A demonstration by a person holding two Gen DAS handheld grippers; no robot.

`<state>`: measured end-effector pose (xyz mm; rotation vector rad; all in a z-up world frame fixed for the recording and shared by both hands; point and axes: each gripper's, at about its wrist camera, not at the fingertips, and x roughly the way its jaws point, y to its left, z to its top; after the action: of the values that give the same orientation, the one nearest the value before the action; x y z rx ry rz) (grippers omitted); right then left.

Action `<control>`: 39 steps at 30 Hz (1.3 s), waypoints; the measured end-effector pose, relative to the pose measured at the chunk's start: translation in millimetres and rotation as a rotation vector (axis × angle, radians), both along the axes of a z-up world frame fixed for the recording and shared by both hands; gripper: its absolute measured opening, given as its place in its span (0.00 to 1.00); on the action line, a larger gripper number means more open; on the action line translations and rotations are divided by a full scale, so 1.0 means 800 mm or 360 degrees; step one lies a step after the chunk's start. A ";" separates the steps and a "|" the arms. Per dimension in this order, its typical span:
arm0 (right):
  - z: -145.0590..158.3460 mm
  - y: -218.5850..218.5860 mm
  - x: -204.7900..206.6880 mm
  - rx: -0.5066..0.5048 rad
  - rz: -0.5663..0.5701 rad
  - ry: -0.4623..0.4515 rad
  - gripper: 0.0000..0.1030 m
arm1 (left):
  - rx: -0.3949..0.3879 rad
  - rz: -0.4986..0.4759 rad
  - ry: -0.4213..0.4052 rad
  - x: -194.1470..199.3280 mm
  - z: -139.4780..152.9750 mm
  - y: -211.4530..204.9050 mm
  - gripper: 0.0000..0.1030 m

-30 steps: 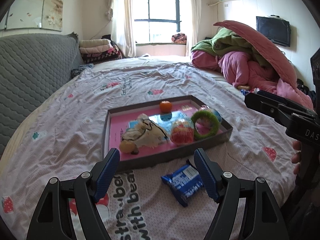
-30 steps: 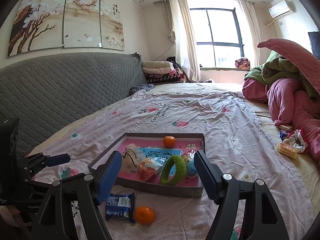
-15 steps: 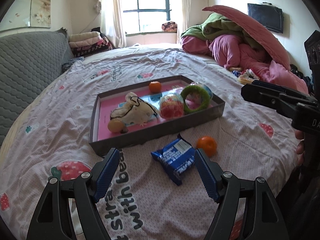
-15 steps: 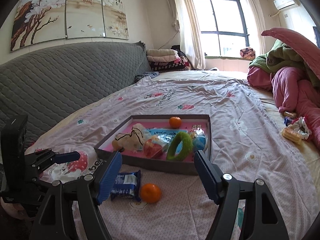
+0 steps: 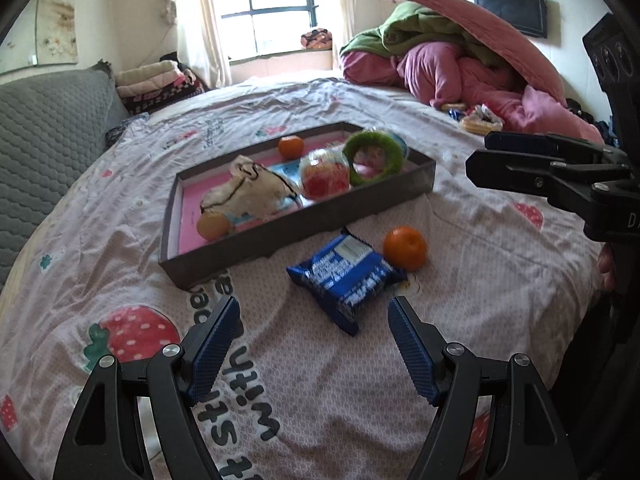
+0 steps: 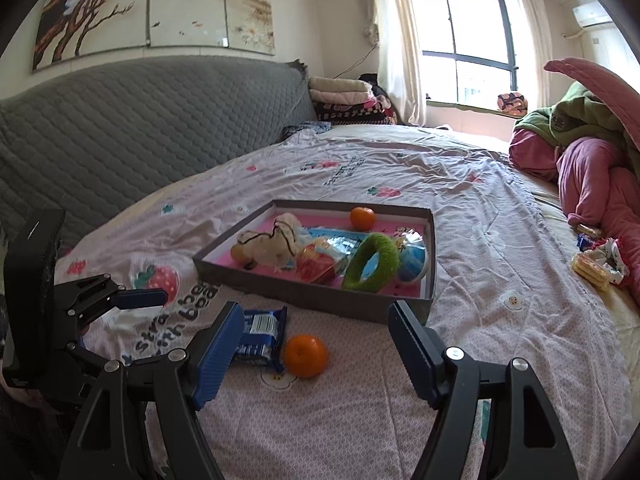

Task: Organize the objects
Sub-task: 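Move both grippers toward the blue snack packet and orange on the sheet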

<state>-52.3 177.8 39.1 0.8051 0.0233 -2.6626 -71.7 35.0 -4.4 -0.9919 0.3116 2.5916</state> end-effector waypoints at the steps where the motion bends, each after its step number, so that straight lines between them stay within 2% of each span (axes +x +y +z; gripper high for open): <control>1: -0.002 -0.001 0.000 0.0006 0.0006 -0.0007 0.72 | -0.0006 -0.0001 -0.0013 -0.001 -0.004 0.000 0.75; 10: -0.021 -0.003 -0.003 0.0069 0.0025 -0.0095 0.72 | 0.0024 -0.0020 -0.0108 -0.004 -0.022 -0.003 0.75; 20: -0.053 0.001 -0.013 0.0093 0.0028 -0.0276 0.72 | -0.0001 -0.0019 -0.0119 -0.010 -0.030 0.002 0.75; 28: -0.071 -0.003 -0.021 0.0163 0.0016 -0.0370 0.72 | 0.0002 0.0000 -0.0158 -0.026 -0.041 0.007 0.75; 39: -0.093 -0.007 -0.033 0.0206 0.0001 -0.0472 0.72 | -0.0021 0.0006 -0.0136 -0.039 -0.045 0.016 0.75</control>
<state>-78.7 172.1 -35.0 1.2335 0.1216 -2.5339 -103.1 47.4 -40.3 -1.1051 0.3057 2.5452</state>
